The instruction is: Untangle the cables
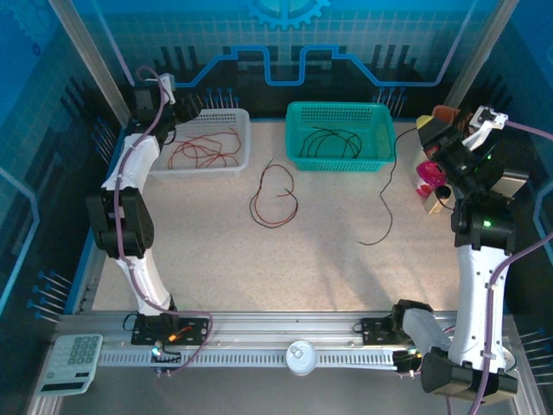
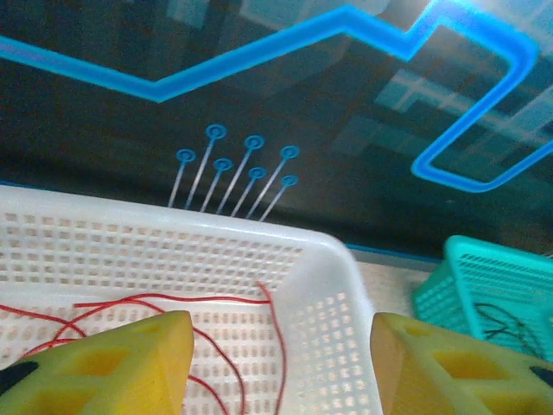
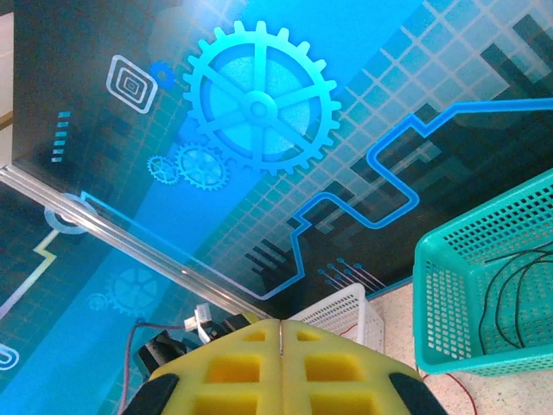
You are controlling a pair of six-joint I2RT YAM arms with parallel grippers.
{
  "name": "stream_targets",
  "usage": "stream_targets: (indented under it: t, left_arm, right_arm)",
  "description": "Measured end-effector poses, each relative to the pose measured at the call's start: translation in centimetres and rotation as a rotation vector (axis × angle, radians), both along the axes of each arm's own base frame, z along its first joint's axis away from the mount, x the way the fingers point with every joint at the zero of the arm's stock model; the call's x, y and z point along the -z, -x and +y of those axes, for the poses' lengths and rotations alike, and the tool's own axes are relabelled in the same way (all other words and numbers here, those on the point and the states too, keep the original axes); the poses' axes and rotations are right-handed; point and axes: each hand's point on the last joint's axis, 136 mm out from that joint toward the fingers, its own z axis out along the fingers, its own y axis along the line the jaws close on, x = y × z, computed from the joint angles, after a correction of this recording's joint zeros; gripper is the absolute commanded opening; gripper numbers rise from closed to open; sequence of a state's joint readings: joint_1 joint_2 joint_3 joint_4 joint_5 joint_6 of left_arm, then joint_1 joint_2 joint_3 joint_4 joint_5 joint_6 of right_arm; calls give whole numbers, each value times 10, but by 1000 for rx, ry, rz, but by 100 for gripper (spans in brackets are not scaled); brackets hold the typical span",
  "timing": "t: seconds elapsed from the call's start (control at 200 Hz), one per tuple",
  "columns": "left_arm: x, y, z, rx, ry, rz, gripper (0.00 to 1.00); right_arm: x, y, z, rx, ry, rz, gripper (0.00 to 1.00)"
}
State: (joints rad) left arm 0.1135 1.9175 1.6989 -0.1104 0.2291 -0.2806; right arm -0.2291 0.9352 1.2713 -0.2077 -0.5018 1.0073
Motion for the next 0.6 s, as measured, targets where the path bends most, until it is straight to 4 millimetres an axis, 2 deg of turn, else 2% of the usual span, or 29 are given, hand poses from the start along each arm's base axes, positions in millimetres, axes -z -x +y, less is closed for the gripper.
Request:
stream_targets:
  t: [0.095,0.205,0.33,0.455,0.6]
  left_arm:
    - [-10,16,-14,34,49,-25,60]
    - [-20,41,-44,113,102,-50,65]
    - [-39,82,-95,254,140,-100,68]
    - [-62,130,-148,416,174,-173,71]
    - [-72,179,-207,603,206,-226,74]
  right_arm:
    - [-1,0,6,-16,0,-2,0]
    - [-4,1,11,-30,1,-9,0]
    - [-12,3,18,-44,1,-29,0]
    - [-21,1,29,-74,0,-50,0]
    - [-29,-2,50,-131,1,-64,0]
